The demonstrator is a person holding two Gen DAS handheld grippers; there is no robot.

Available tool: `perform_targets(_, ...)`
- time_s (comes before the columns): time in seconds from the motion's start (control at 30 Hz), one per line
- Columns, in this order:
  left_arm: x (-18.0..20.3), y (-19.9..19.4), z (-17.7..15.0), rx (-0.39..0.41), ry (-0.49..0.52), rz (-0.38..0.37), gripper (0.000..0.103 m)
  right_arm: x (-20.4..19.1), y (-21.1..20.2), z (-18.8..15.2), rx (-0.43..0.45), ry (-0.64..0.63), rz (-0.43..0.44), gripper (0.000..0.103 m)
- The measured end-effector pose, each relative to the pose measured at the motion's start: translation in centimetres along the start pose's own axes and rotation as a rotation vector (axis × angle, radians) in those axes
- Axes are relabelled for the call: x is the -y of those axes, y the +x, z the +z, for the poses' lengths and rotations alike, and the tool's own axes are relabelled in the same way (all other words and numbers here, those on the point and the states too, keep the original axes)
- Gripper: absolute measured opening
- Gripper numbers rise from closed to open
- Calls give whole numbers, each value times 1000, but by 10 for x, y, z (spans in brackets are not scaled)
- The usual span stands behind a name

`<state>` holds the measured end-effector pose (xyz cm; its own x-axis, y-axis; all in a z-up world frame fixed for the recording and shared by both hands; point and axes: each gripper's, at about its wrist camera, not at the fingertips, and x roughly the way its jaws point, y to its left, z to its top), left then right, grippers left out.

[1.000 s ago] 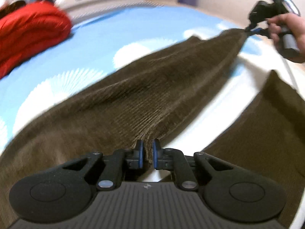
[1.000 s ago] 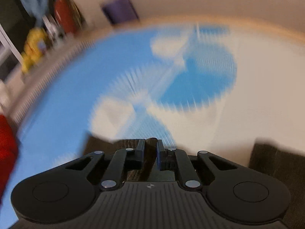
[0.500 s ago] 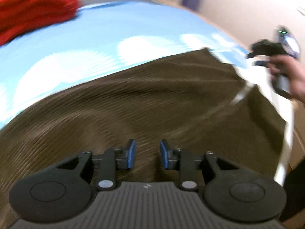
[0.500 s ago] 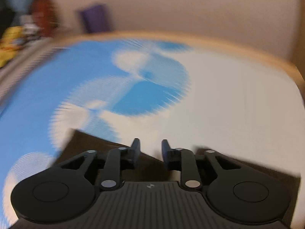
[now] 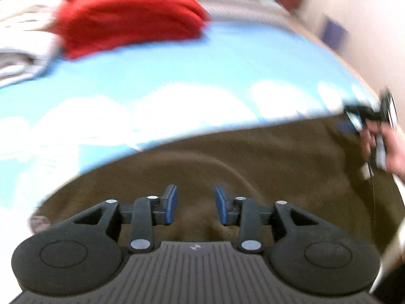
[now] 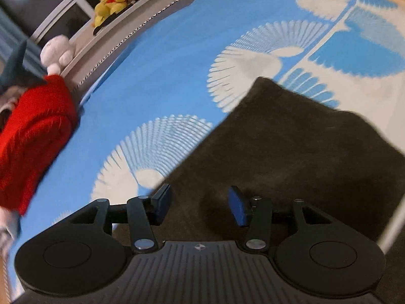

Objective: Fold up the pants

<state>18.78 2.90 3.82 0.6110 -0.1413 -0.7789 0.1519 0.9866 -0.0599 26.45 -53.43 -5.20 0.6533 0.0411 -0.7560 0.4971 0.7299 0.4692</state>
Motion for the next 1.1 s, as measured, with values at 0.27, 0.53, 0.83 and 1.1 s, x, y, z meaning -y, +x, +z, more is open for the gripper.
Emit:
perform_targets(0.27,-86,12,-11,53,-211,252,38,-34,52,3,48,12,-99,63)
perform_targets(0.53,-115,21,-10,61,-225,325,38,-87,82,-14,96,-302,-445,33)
perform_targets(0.83,-173,24,-27,37,-287,367,38,-86,63,1,306,-319,-371,5)
perform_targets(1.1,-240,41,-52,-50,-503,299,61,-81,37,0,191,-310,-323,28)
